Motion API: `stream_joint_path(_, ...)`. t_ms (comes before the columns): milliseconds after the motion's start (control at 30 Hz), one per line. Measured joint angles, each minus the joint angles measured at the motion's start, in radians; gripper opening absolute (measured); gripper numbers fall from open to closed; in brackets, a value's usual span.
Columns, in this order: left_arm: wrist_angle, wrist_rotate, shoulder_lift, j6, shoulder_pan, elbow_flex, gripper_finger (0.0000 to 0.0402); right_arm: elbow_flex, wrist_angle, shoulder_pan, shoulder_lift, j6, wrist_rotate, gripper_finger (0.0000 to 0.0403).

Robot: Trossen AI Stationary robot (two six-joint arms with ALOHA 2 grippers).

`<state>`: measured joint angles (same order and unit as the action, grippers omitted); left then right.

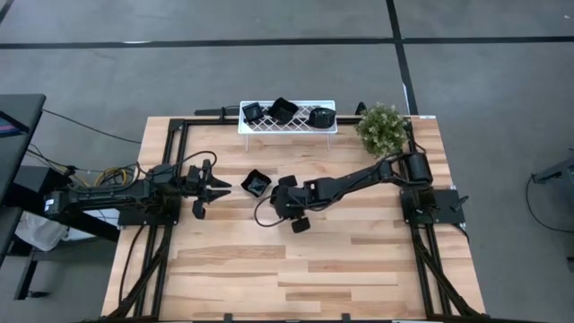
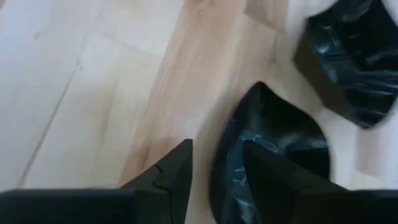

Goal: Pick & Place Mini shaped plates
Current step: Stack the black leaf shaped plate on top of the black leaf shaped plate on the shelf

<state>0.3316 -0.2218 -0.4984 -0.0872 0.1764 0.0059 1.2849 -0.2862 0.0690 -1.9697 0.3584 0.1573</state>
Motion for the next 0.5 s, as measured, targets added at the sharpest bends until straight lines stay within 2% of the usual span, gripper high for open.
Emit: stream_joint_path(500,0.015,0.0,0.0,0.0,0.0,0.0,0.0095,-0.001,0.005,-0.007,-0.017,0.015,-0.001,0.0088)
